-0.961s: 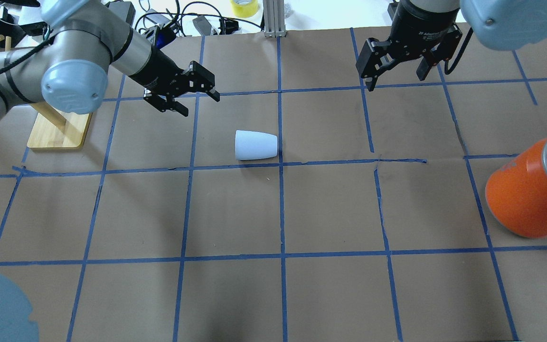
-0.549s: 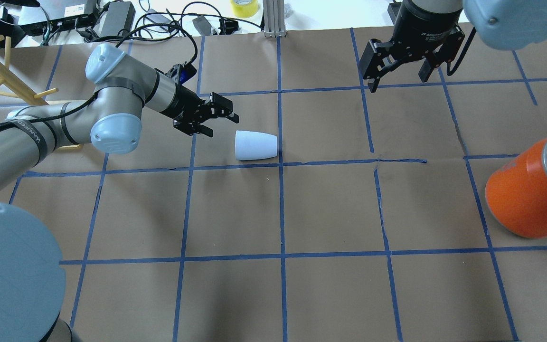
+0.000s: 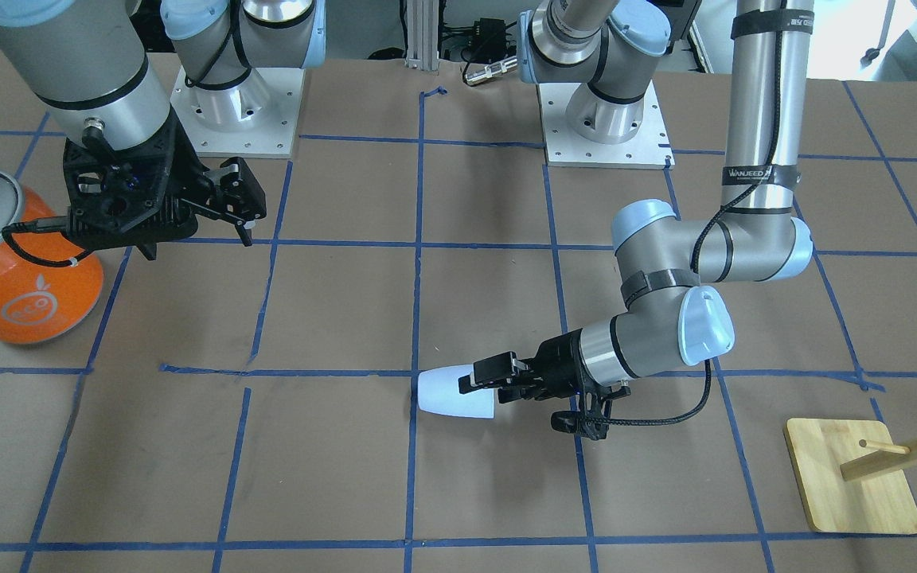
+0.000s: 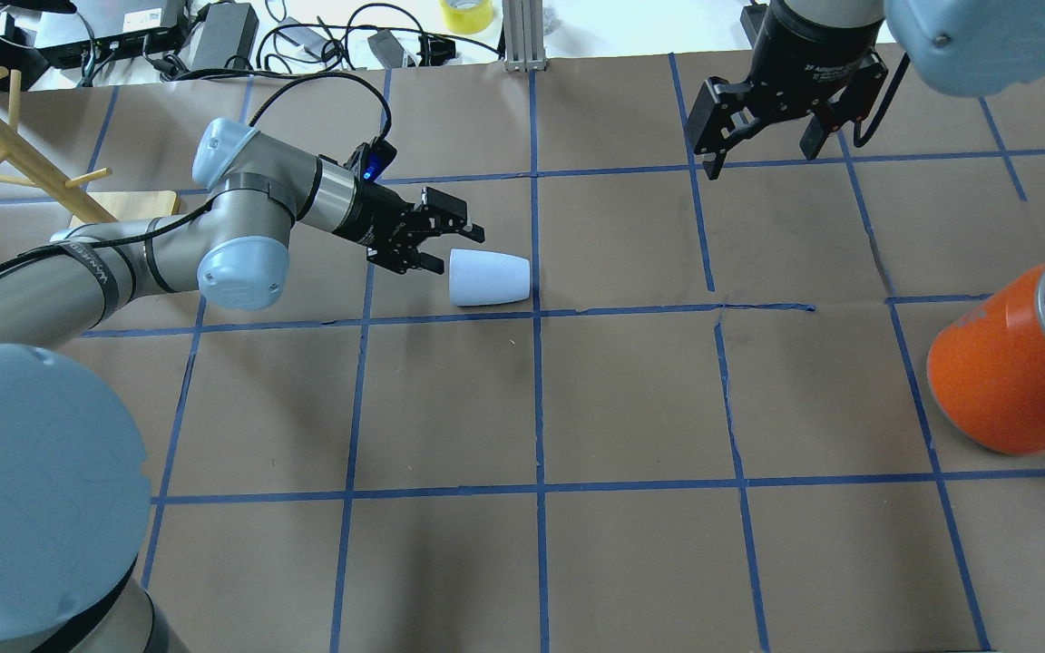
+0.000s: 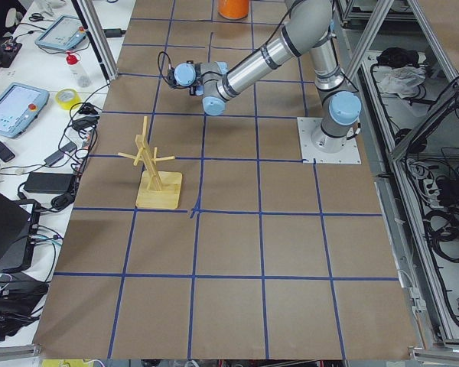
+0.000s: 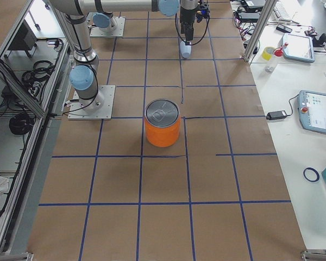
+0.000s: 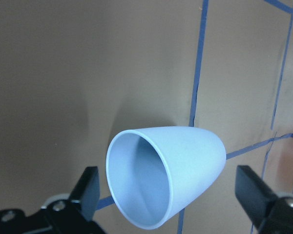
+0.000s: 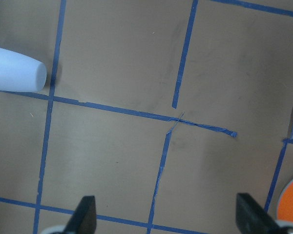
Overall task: Flip cup
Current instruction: 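Grasp the cup rim with the left gripper and tilt it upright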
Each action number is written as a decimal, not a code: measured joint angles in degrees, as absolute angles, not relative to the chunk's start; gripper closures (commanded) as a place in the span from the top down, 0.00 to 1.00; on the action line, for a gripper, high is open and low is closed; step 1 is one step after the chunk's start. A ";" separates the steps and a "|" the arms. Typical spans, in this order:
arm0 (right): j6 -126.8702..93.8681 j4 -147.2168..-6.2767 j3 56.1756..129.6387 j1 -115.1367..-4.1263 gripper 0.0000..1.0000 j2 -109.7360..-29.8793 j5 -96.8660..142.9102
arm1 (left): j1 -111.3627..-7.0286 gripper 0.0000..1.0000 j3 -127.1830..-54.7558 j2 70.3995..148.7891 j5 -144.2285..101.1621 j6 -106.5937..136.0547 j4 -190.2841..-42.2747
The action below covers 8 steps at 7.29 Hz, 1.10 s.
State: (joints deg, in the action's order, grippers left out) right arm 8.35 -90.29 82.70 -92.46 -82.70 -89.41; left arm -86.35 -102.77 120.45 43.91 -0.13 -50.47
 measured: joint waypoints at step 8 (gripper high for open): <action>8.53 -90.38 82.63 -92.31 1.00 -82.70 -89.44 | -87.57 0.00 -100.01 118.48 48.64 0.57 -54.23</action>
